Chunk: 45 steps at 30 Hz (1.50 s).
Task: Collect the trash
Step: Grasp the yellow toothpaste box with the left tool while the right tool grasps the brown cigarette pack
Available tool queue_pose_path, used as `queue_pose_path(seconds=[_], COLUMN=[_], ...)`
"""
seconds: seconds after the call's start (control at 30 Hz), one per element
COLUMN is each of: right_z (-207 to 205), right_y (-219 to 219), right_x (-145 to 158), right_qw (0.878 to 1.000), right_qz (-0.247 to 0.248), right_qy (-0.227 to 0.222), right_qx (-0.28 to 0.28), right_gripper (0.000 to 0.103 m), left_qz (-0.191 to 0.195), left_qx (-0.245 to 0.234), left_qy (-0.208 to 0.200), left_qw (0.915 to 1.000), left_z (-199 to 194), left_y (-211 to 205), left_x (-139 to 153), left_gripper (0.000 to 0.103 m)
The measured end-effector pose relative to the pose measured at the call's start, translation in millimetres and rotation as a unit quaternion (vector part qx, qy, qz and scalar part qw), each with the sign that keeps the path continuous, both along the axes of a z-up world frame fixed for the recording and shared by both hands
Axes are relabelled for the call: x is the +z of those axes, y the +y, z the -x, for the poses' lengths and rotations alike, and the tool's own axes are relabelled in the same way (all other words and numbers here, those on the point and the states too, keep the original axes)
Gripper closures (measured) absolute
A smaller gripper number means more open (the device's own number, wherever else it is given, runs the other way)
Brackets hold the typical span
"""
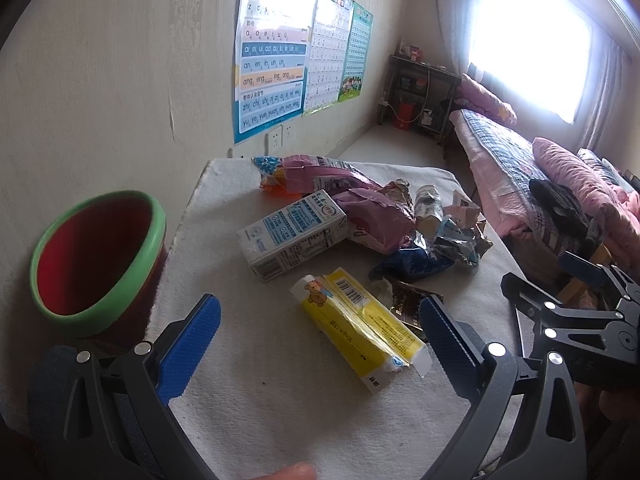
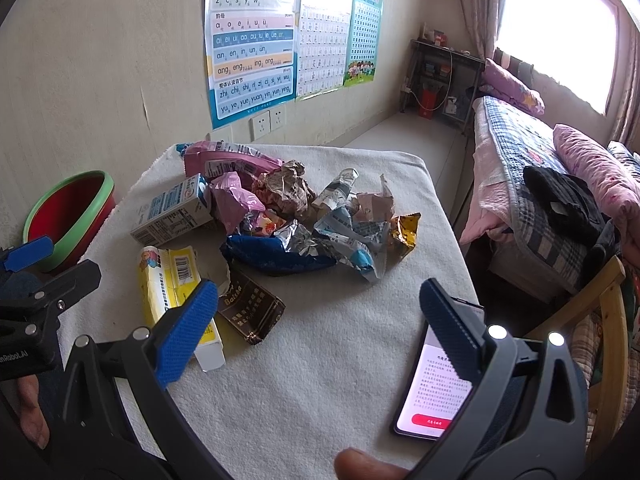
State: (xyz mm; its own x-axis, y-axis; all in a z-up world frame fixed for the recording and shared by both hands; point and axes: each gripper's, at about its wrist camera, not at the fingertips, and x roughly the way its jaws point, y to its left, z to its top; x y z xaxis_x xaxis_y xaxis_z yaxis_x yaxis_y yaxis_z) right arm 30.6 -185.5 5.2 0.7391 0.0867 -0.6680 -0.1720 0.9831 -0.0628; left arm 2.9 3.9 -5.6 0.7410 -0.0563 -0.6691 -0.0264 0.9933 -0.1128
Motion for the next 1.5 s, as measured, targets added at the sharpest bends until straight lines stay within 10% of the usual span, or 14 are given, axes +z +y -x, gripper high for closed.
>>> queue_pose_path(seconds=[0.4,0.73,1.17,1.5], right_z=[-22.3,-42.0,-47.5,-58.5], right_y=[-8.5,-4.6,4.8,24.8], right_x=[-12.4,-30.0,-43.2,-57.0], right_qw=[0.998,0.992,0.987,0.978], right_qz=[0.001,0.02,0.01,0.004], right_qy=[0.06,0.103,0.129,0.151], right_qx=[0.009,0.066,0.097,0.141], right_gripper=[0.003,0.004,0.003,0.003], left_qz=[0.04,0.118,0.196,0.143], left_qx=[-0.021,0.001,0.003,0.008], left_qy=[0.074,0.185,0.233,0.195], left_qw=[0.9962,0.9755,0.9525,0.9701], left_z=[-20.6,-62.4,-75.9,-70.4], left_y=[-4.0,0.1,-4.0,21.0], left_x=[-13.2,-53.5,-87.6,-54.2], left_gripper=[0.008,0.009,0.08,0.087])
